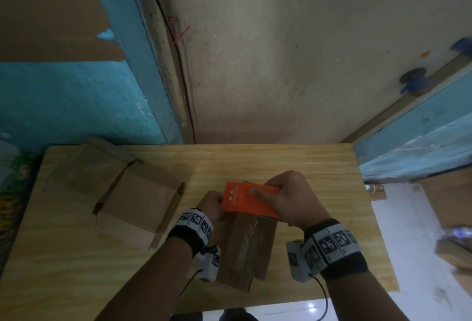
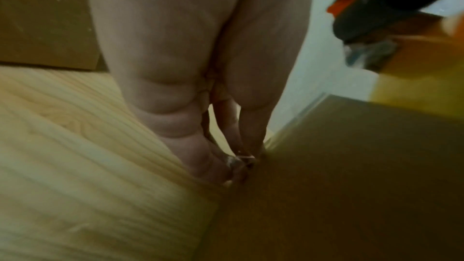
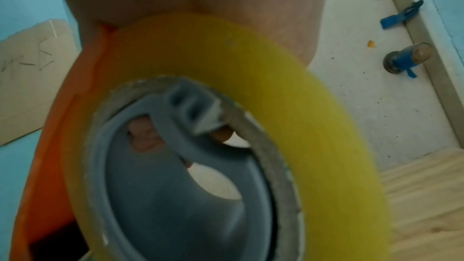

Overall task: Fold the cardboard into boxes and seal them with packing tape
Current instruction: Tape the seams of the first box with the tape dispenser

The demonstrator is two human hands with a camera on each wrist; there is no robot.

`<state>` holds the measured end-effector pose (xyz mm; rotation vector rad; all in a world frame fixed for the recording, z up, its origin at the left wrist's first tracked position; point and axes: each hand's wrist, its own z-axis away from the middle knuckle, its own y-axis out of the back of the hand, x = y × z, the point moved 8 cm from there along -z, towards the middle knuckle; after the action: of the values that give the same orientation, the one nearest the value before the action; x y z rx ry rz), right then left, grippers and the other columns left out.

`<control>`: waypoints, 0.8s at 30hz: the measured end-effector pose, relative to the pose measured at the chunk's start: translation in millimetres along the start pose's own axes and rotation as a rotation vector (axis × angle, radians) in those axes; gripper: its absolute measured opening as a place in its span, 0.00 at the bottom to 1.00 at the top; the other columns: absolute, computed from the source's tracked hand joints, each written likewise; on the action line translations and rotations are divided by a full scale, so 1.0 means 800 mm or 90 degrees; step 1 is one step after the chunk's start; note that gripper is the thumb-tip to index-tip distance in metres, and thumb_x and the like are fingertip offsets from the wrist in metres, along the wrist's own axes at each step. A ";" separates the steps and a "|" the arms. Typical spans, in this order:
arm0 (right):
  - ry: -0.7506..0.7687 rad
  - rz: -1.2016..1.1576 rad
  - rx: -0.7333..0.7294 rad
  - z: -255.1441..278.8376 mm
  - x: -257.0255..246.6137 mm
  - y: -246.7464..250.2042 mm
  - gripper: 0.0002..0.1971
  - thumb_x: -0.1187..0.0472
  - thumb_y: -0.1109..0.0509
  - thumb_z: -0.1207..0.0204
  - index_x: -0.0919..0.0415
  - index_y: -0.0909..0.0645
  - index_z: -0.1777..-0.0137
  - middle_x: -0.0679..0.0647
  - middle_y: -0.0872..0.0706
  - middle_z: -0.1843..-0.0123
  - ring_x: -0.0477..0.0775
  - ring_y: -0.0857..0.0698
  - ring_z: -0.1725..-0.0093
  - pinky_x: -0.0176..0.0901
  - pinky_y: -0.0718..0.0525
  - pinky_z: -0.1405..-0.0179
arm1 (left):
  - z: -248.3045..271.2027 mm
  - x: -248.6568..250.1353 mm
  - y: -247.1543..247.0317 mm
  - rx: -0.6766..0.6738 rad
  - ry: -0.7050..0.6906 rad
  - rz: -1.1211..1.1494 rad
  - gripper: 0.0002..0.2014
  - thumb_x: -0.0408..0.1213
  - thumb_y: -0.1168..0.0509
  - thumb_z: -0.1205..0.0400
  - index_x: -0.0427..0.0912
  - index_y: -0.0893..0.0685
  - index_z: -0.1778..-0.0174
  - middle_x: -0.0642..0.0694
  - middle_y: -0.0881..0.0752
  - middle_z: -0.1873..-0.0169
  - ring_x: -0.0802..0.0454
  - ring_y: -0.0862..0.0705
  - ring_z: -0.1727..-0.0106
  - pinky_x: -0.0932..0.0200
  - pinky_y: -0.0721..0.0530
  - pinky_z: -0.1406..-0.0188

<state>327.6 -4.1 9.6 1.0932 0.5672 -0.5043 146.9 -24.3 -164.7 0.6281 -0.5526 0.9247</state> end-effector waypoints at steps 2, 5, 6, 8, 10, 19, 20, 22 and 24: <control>0.008 0.029 0.009 -0.003 -0.001 -0.002 0.24 0.33 0.24 0.22 0.54 0.06 0.60 0.48 0.09 0.69 0.44 0.12 0.73 0.41 0.14 0.76 | -0.001 0.001 -0.009 -0.005 -0.026 0.022 0.08 0.31 0.31 0.14 0.30 0.10 0.55 0.36 0.08 0.56 0.46 0.10 0.56 0.47 0.11 0.39; 0.011 0.053 0.021 -0.005 0.000 -0.004 0.24 0.31 0.24 0.23 0.53 0.06 0.61 0.47 0.09 0.69 0.44 0.11 0.71 0.47 0.09 0.70 | -0.005 0.004 -0.013 0.032 -0.037 0.051 0.11 0.41 0.32 0.12 0.36 0.13 0.43 0.39 0.09 0.50 0.40 0.09 0.48 0.38 0.10 0.42; 0.009 0.051 0.024 -0.005 0.001 -0.004 0.24 0.31 0.24 0.23 0.53 0.06 0.61 0.47 0.09 0.69 0.44 0.11 0.71 0.47 0.09 0.70 | -0.005 0.003 -0.008 0.057 -0.029 0.054 0.13 0.43 0.29 0.14 0.38 0.18 0.40 0.41 0.11 0.47 0.41 0.10 0.47 0.43 0.09 0.49; 0.007 0.044 0.031 -0.005 0.003 -0.003 0.23 0.31 0.24 0.23 0.52 0.06 0.60 0.46 0.09 0.68 0.43 0.11 0.70 0.47 0.09 0.69 | -0.007 -0.001 0.003 0.095 -0.003 0.048 0.23 0.46 0.27 0.17 0.43 0.32 0.36 0.46 0.18 0.44 0.46 0.14 0.43 0.54 0.12 0.59; 0.011 0.045 0.037 -0.005 0.003 -0.002 0.23 0.32 0.24 0.23 0.52 0.06 0.61 0.46 0.09 0.68 0.44 0.11 0.70 0.47 0.09 0.68 | -0.012 0.000 -0.007 0.035 -0.033 0.079 0.18 0.51 0.33 0.15 0.41 0.25 0.40 0.42 0.14 0.42 0.45 0.13 0.43 0.43 0.10 0.46; 0.024 0.051 0.036 -0.001 0.002 -0.003 0.23 0.32 0.26 0.21 0.53 0.06 0.55 0.45 0.10 0.64 0.43 0.12 0.64 0.39 0.18 0.67 | 0.002 -0.023 -0.055 -0.137 -0.108 -0.202 0.15 0.46 0.47 0.06 0.53 0.24 0.25 0.46 0.17 0.31 0.49 0.17 0.32 0.44 0.24 0.21; 0.024 0.049 0.037 -0.001 0.002 -0.002 0.23 0.32 0.26 0.20 0.53 0.07 0.57 0.45 0.11 0.65 0.44 0.12 0.65 0.39 0.19 0.68 | 0.012 -0.020 -0.052 -0.123 -0.124 -0.312 0.17 0.46 0.47 0.06 0.53 0.27 0.22 0.45 0.19 0.27 0.47 0.19 0.29 0.45 0.27 0.19; 0.025 0.048 0.033 -0.001 0.001 -0.001 0.22 0.34 0.25 0.20 0.51 0.09 0.61 0.45 0.12 0.67 0.44 0.14 0.67 0.39 0.22 0.68 | 0.032 -0.007 -0.048 -0.106 -0.198 -0.454 0.20 0.48 0.44 0.08 0.53 0.30 0.19 0.47 0.22 0.24 0.47 0.23 0.25 0.52 0.32 0.18; 0.033 0.049 0.031 0.000 -0.001 -0.001 0.22 0.34 0.25 0.19 0.51 0.11 0.65 0.46 0.13 0.69 0.45 0.14 0.68 0.41 0.21 0.69 | 0.057 0.006 -0.050 -0.168 -0.241 -0.449 0.24 0.55 0.44 0.11 0.56 0.32 0.18 0.49 0.23 0.24 0.48 0.24 0.24 0.52 0.33 0.18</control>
<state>326.3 -4.3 9.6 1.1722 0.5584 -0.4264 175.8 -71.5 -140.2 0.6932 -0.7093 0.0630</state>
